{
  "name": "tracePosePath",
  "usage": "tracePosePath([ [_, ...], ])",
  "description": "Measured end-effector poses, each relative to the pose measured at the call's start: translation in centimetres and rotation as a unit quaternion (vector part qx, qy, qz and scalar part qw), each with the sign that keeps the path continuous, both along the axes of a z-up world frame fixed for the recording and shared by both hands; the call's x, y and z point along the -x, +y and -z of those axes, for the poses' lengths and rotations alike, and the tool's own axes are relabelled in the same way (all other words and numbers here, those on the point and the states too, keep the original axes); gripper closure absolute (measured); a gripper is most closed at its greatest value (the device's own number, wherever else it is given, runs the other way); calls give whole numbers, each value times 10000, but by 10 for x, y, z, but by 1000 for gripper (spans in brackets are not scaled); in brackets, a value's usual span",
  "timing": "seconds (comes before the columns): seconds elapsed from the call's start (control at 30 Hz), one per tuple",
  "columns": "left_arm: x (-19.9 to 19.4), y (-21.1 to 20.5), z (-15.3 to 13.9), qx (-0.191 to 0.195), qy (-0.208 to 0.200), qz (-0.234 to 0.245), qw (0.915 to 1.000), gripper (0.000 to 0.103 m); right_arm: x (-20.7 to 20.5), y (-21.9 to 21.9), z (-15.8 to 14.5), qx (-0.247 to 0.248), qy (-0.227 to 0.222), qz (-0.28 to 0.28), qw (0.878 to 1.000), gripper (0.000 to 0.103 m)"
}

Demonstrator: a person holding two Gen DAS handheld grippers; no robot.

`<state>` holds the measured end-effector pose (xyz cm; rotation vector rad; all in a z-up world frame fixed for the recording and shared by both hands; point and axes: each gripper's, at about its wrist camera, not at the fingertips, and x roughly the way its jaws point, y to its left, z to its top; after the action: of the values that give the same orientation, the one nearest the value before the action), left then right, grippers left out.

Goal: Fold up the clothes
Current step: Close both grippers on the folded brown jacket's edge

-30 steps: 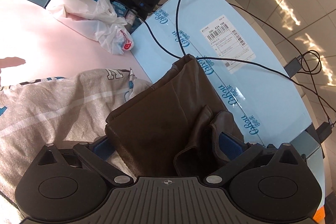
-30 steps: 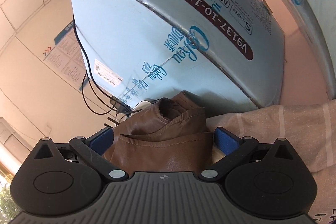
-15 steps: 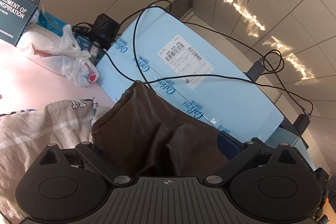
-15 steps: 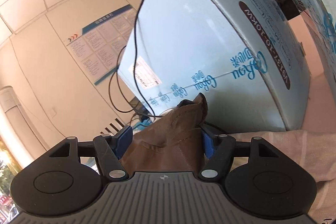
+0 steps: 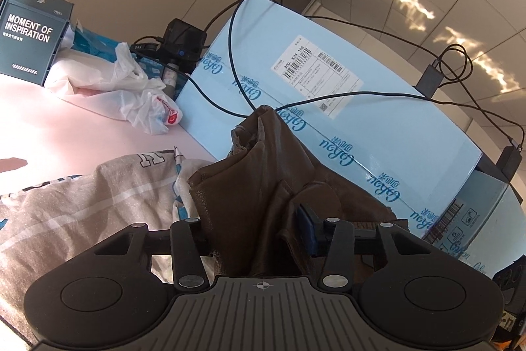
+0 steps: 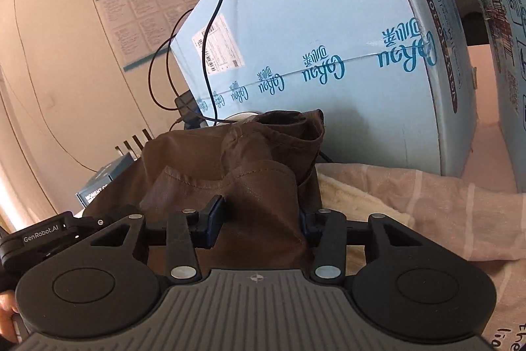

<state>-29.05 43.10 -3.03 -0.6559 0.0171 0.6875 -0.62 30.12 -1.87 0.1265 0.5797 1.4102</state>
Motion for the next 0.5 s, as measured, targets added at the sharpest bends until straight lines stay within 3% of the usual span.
tracePosePath([
  [0.1,2,-5,-2,-145,-81,-9,9999,63,1,-10,-7,-208,82,82,9997,80],
  [0.2,7,-8,-4,-244,-251,-96,9993,72,11,-24,-22,-548,88,9,9985,87],
  [0.33,15,-12,-8,-424,-605,-111,9972,87,27,-42,-40,-963,197,-169,9950,91],
  [0.5,21,-20,-12,-587,-936,151,9938,87,37,-67,-55,-1367,691,-305,9877,92],
])
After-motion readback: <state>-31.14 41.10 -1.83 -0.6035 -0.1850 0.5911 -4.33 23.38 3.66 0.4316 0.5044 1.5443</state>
